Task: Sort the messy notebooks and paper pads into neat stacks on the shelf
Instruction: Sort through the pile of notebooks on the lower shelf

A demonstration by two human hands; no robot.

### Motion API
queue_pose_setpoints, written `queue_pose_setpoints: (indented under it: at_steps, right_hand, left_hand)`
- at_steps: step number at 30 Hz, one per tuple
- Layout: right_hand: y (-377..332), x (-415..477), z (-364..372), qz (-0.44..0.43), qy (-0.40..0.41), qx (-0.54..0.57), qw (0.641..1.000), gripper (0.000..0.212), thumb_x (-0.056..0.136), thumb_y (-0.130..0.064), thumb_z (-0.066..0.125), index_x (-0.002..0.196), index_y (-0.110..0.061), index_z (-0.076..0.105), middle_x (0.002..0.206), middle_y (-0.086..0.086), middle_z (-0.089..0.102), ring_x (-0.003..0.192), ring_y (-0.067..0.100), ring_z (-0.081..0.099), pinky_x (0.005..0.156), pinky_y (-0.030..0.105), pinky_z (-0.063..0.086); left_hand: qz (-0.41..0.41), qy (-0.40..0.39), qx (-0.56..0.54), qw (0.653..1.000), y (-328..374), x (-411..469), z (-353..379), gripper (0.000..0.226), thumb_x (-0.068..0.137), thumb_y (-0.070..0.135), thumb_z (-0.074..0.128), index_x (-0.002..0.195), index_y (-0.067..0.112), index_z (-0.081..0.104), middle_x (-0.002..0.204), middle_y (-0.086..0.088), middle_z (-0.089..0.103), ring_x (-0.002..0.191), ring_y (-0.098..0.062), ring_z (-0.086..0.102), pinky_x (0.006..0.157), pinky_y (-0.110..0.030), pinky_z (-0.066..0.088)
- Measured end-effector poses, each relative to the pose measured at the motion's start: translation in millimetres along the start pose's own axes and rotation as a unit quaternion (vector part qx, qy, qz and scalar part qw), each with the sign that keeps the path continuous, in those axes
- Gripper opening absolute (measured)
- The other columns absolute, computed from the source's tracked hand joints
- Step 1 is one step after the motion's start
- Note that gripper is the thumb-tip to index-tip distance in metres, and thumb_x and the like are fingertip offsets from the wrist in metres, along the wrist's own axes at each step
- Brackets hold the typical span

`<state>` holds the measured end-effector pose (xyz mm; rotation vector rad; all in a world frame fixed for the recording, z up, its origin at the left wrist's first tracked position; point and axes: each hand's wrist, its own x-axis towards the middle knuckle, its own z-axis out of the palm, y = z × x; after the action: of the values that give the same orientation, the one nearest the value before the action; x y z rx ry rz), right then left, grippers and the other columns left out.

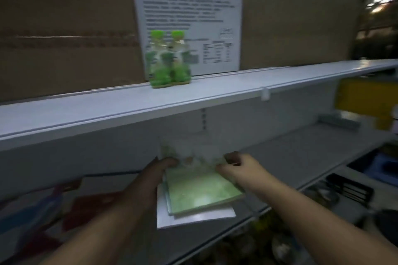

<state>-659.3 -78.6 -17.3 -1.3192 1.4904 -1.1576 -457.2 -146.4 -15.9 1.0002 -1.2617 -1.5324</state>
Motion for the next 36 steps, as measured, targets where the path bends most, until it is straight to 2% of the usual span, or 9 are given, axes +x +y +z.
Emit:
queue_pose_setpoints:
  at_steps: [3, 7, 9, 12, 17, 25, 30, 34, 36]
  right_hand:
    - [34, -11, -75, 0.08, 0.049, 0.062, 0.994, 0.04, 0.093, -0.023, 0.057, 0.128, -0.006, 0.052, 0.111, 0.01, 0.066, 0.088, 0.022, 0.066, 0.071, 0.033, 0.052]
    - [80, -32, -160, 0.111, 0.129, 0.145, 0.975, 0.025, 0.094, -0.003, 0.047, 0.114, -0.007, 0.062, 0.1, 0.018, 0.071, 0.086, 0.034, 0.069, 0.073, 0.041, 0.054]
    - [97, -41, -195, 0.116, 0.169, 0.164, 0.965, 0.028, 0.094, -0.001, 0.046, 0.117, -0.009, 0.06, 0.106, 0.019, 0.07, 0.094, 0.038, 0.067, 0.081, 0.048, 0.054]
    - [118, -52, -238, 0.131, 0.205, 0.183, 0.952, 0.03, 0.093, 0.0, 0.045, 0.114, -0.013, 0.062, 0.108, 0.02, 0.069, 0.1, 0.043, 0.064, 0.084, 0.055, 0.051]
    - [145, -59, -295, 0.139, 0.245, 0.192, 0.94, 0.036, 0.093, -0.001, 0.043, 0.115, -0.023, 0.062, 0.108, 0.013, 0.07, 0.096, 0.038, 0.067, 0.081, 0.05, 0.055]
    - [182, -25, -402, 0.143, 0.325, 0.149, 0.923, 0.039, 0.091, 0.003, 0.046, 0.095, -0.032, 0.063, 0.094, 0.003, 0.072, 0.085, 0.031, 0.07, 0.074, 0.042, 0.058]
    - [201, 22, -467, 0.18, 0.352, 0.112, 0.911, 0.042, 0.09, 0.004, 0.045, 0.121, -0.02, 0.059, 0.105, 0.005, 0.069, 0.091, 0.031, 0.067, 0.075, 0.038, 0.056]
    - [208, 59, -521, 0.178, 0.363, 0.093, 0.91, 0.044, 0.09, 0.003, 0.042, 0.117, -0.03, 0.055, 0.104, 0.009, 0.069, 0.089, 0.038, 0.067, 0.082, 0.049, 0.054]
    - [213, 73, -544, 0.182, 0.369, 0.083, 0.908, 0.045, 0.09, 0.003, 0.043, 0.115, -0.032, 0.057, 0.1, 0.008, 0.069, 0.085, 0.037, 0.067, 0.076, 0.044, 0.056]
  left_hand:
    - [-0.037, -0.055, 0.035, 0.997, -31, 24, 88, 0.013, 0.089, 0.005, 0.053, 0.083, 0.005, 0.065, 0.063, -0.006, 0.069, 0.043, -0.008, 0.063, 0.042, -0.014, 0.045]
    - [-0.087, -0.096, 0.003, 0.992, -65, 43, 199, 0.045, 0.091, 0.053, 0.047, 0.099, 0.015, 0.069, 0.082, -0.006, 0.072, 0.073, -0.021, 0.069, 0.072, -0.028, 0.054]
    - [-0.111, -0.102, -0.03, 0.988, -82, 53, 240, 0.055, 0.093, 0.061, 0.034, 0.084, 0.018, 0.067, 0.072, -0.007, 0.069, 0.065, -0.024, 0.066, 0.064, -0.031, 0.051]
    - [-0.159, -0.128, -0.073, 0.976, -110, 66, 293, 0.053, 0.096, 0.048, 0.039, 0.085, 0.004, 0.067, 0.066, -0.014, 0.069, 0.054, -0.029, 0.066, 0.058, -0.033, 0.048]
    - [-0.218, -0.153, -0.083, 0.96, -142, 92, 369, 0.041, 0.084, 0.045, 0.054, 0.09, 0.007, 0.069, 0.086, -0.02, 0.066, 0.069, -0.037, 0.065, 0.063, -0.04, 0.052]
    - [-0.21, -0.155, -0.034, 0.965, -171, 152, 485, 0.036, 0.085, 0.033, 0.057, 0.08, 0.0, 0.071, 0.078, -0.02, 0.071, 0.072, -0.036, 0.068, 0.072, -0.043, 0.053]
    - [-0.26, -0.235, -0.075, 0.934, -185, 204, 552, 0.036, 0.094, 0.026, 0.049, 0.092, -0.004, 0.069, 0.078, -0.021, 0.072, 0.061, -0.029, 0.069, 0.057, -0.033, 0.056]
    - [-0.239, -0.208, -0.061, 0.947, -209, 260, 607, 0.058, 0.081, 0.041, 0.065, 0.114, -0.006, 0.06, 0.111, -0.033, 0.062, 0.093, -0.043, 0.066, 0.086, -0.055, 0.052]
    - [-0.22, -0.2, -0.04, 0.954, -225, 286, 631, 0.042, 0.092, 0.034, 0.055, 0.11, -0.003, 0.062, 0.107, -0.03, 0.065, 0.091, -0.043, 0.065, 0.086, -0.053, 0.052]
